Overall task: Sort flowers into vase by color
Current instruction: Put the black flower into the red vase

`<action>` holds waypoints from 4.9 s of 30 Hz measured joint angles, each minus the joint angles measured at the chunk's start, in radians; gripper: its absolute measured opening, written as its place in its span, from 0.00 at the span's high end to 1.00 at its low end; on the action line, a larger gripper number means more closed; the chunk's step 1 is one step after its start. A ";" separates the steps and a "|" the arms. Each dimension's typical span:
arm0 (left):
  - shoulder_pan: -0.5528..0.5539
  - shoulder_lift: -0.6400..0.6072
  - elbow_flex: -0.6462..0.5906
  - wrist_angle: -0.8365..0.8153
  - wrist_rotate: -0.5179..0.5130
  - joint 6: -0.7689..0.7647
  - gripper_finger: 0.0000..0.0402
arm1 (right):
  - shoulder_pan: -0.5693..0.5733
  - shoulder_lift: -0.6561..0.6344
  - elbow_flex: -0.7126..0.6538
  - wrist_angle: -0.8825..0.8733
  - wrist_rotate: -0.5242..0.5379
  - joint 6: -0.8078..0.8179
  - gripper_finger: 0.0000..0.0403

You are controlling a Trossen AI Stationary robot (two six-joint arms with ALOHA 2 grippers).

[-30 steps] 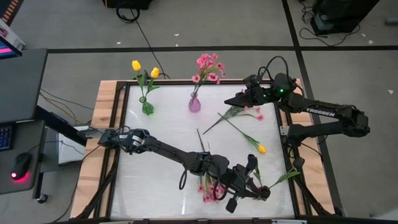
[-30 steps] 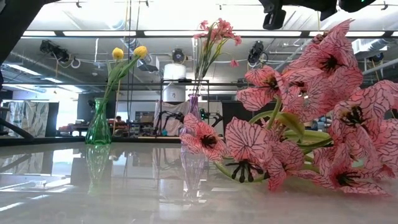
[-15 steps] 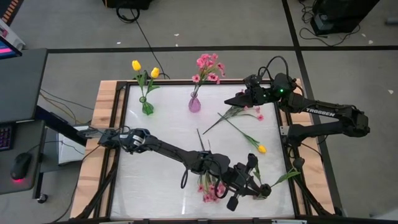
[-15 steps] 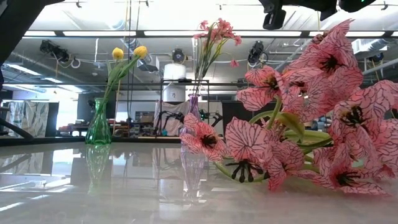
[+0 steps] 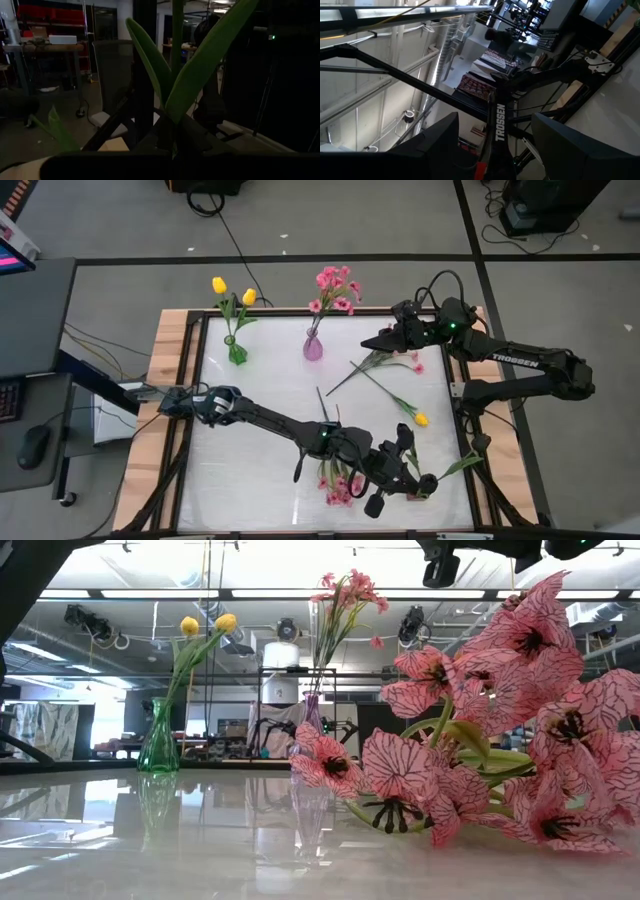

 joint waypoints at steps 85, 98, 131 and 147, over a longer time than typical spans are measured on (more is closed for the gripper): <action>0.008 0.068 -0.013 -0.055 -0.127 -0.007 0.97 | 0.000 0.000 0.000 0.007 0.000 0.000 0.36; 0.018 0.068 -0.013 -0.069 -0.147 0.002 0.96 | 0.000 0.000 0.000 0.008 0.000 0.000 0.36; 0.018 0.068 -0.013 -0.147 -0.191 0.027 0.53 | 0.000 0.000 0.000 0.007 0.000 0.000 0.36; 0.022 0.014 -0.013 -0.295 -0.192 0.027 0.37 | 0.000 0.000 0.000 0.005 0.000 0.000 0.36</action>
